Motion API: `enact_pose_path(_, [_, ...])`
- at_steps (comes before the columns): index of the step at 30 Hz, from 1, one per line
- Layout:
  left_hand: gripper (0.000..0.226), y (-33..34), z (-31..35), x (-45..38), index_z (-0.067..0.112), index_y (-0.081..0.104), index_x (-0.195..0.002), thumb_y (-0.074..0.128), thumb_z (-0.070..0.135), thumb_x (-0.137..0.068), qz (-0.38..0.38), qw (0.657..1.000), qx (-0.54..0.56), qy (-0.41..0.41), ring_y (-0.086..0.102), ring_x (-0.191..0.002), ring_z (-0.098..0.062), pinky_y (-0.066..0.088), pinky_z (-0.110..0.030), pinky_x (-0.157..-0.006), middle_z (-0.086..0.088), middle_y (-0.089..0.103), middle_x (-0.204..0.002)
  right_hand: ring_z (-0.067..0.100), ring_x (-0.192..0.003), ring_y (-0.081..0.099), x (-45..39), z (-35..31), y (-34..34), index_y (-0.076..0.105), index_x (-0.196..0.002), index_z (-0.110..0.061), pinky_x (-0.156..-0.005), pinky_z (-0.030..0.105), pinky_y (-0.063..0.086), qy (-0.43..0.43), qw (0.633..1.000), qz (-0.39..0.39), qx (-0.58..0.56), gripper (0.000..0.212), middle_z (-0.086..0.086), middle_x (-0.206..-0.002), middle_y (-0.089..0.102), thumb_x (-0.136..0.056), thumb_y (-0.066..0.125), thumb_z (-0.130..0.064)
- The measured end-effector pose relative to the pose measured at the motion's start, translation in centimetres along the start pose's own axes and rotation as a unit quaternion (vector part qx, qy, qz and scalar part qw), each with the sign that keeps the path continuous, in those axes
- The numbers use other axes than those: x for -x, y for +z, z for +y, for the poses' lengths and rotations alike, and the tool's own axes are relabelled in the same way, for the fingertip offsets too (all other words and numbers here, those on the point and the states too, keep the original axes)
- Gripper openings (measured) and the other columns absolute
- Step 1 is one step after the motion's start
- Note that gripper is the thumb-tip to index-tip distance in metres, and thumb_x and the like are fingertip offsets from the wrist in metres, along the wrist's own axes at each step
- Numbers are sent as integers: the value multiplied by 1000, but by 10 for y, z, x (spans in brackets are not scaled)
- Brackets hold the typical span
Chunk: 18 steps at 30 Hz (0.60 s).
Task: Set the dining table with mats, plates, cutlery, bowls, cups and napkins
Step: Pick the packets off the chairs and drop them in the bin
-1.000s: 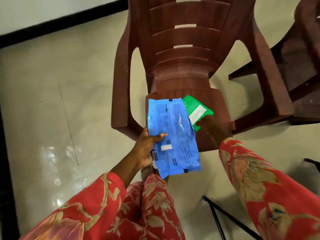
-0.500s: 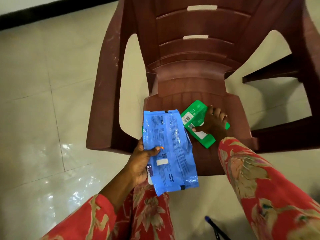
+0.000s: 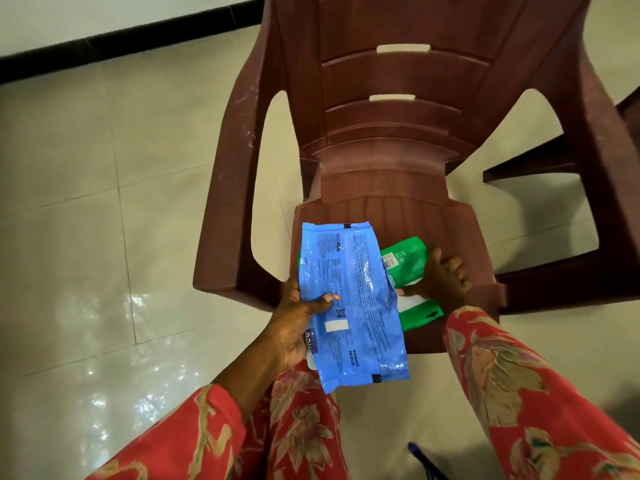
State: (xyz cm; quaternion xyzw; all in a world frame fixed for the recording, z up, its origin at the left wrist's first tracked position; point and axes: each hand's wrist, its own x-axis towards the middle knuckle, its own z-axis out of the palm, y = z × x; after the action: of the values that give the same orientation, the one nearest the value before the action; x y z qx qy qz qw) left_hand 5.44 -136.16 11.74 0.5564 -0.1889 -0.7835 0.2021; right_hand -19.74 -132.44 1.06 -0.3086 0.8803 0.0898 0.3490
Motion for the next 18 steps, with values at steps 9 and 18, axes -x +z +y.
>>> enact_pose_path(9, [33,14,0,28,19,55,-111,58,-4,-87,11,1000,-2,-7,66,-80,-25,56,-43,-70,-5,70,-92,11,-65,65,26,27,-52,58,-118,8,-52,14,49,-30,932,-31,-360,29,25,-119,60,-91,54,0])
enact_pose_path(18, [34,36,25,82,16,55,-114,52,-7,-89,-16,1000,-12,23,66,-78,-26,58,-41,-63,-7,67,-96,16,-75,72,152,24,-157,60,-105,-12,-60,34,59,-129,639,-121,-749,43,0,-86,75,-63,69,-7])
